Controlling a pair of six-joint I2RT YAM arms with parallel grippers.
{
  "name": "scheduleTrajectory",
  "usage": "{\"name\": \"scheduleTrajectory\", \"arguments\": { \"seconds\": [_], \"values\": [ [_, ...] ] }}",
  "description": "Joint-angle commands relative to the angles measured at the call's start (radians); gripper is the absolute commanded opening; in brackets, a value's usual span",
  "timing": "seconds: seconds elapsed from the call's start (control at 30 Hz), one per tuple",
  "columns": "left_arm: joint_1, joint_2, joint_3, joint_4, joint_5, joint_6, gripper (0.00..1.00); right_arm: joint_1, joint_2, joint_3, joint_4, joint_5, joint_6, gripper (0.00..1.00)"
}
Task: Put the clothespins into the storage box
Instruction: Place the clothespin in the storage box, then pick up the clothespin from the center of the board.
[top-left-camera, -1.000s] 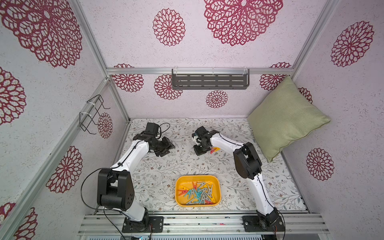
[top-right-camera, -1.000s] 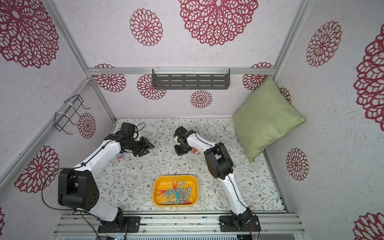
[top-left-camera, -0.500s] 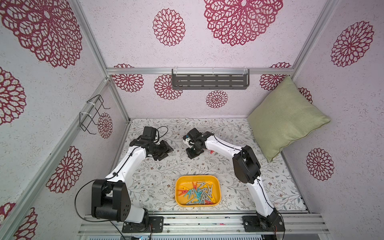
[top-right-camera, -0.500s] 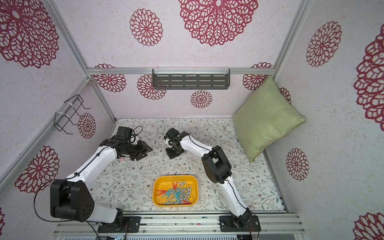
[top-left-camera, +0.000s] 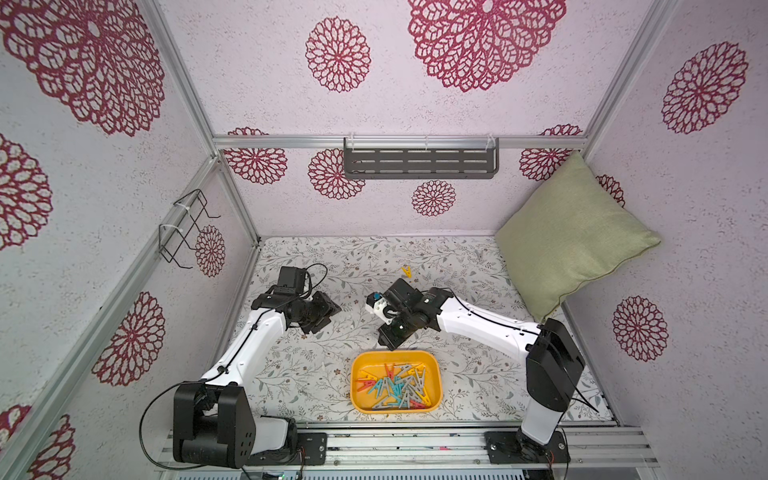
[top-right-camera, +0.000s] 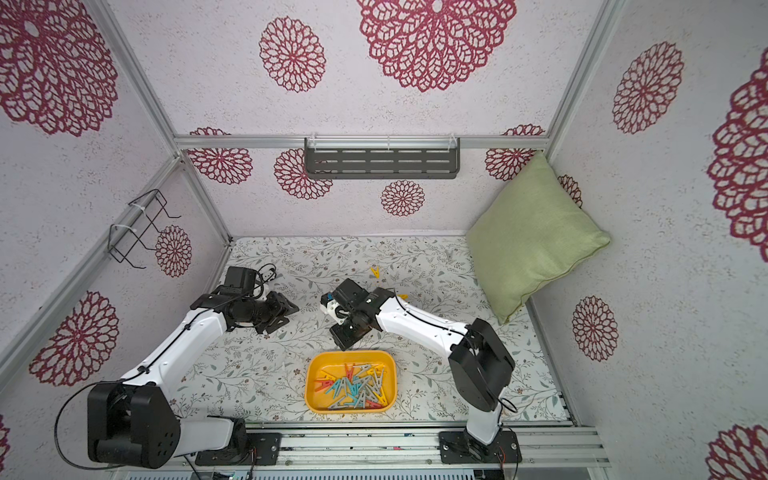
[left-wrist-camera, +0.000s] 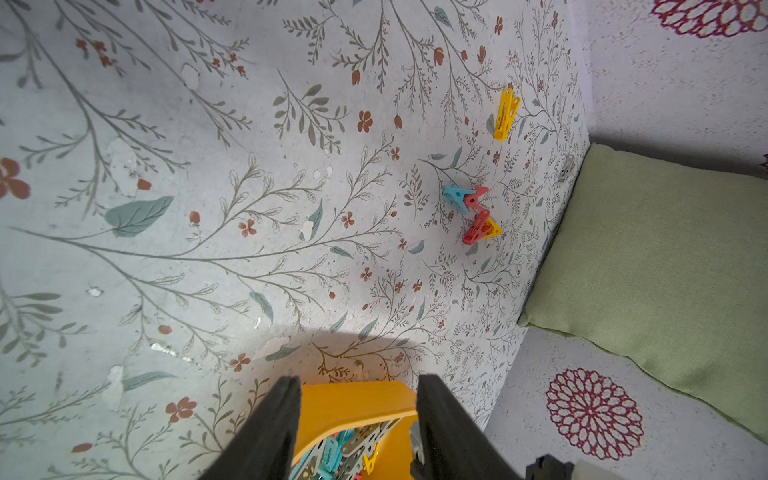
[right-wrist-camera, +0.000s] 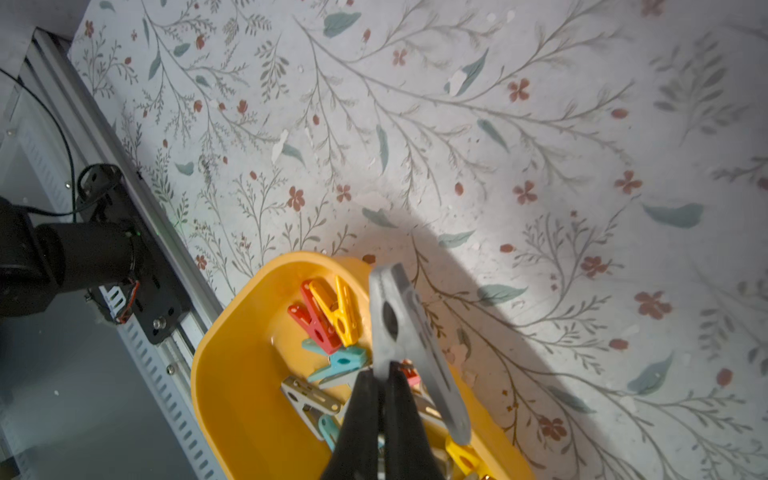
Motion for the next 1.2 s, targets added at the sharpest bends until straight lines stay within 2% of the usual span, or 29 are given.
{"name": "scheduleTrajectory", "arguments": {
  "seconds": [0.0,0.07,0.17,0.37,0.5,0.93,1.17],
  "values": [
    [-0.012,-0.03,-0.033,0.058,0.008,-0.041,0.52,0.034,-0.081,-0.09,0.03,-0.031,0.026,0.01],
    [-0.03,-0.039,-0.05,0.069,0.002,-0.056,0.52,0.049,-0.11,-0.143,0.044,-0.037,0.037,0.02],
    [-0.073,-0.043,-0.064,0.081,-0.02,-0.079,0.52,0.071,-0.137,-0.199,0.059,-0.028,0.044,0.08],
    [-0.147,-0.036,-0.069,0.115,-0.051,-0.126,0.52,0.08,-0.184,-0.224,0.082,0.042,0.062,0.38],
    [-0.161,-0.022,-0.043,0.107,-0.055,-0.124,0.52,0.065,-0.194,-0.195,0.082,0.11,0.071,0.49],
    [-0.184,0.103,0.109,0.071,-0.043,-0.068,0.52,-0.174,-0.139,-0.05,0.044,0.327,0.177,0.48],
    [-0.199,0.17,0.174,0.072,-0.028,-0.051,0.52,-0.274,-0.025,0.049,0.053,0.302,0.176,0.48]
  ]
}}
